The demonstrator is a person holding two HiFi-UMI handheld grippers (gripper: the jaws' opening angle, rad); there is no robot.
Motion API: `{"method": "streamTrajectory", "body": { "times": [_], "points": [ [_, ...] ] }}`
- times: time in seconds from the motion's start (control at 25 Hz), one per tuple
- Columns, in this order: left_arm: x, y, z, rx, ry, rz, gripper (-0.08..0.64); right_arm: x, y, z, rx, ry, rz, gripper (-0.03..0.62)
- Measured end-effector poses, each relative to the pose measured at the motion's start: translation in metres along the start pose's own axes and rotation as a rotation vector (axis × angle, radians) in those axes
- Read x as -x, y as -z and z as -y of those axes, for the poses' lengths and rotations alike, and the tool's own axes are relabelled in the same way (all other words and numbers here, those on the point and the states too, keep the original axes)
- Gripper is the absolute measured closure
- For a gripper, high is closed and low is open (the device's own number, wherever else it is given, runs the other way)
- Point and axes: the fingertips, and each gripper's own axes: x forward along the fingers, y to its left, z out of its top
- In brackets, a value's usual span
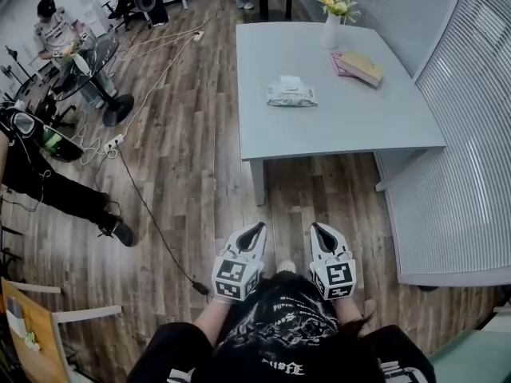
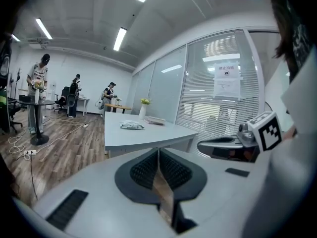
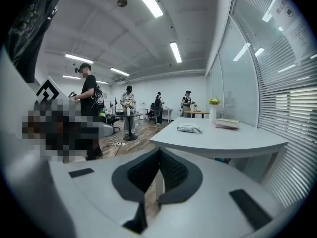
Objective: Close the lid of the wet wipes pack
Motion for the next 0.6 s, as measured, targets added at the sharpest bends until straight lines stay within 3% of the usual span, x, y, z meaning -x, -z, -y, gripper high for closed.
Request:
{"method": "streamTrajectory", "body": {
  "times": [0.28, 0.6],
  "points": [
    [-0.038, -0.006, 0.022, 0.004, -0.027, -0.002, 0.546, -0.007, 0.004, 0.042, -0.005, -0.031, 0.0, 0.594],
    [-0.059, -0.007, 0.028, -0.012, -0.028, -0.034, 0.546, -0.012, 0.013, 0.052, -0.051, -0.064, -0.004, 0.594]
  ]
}}
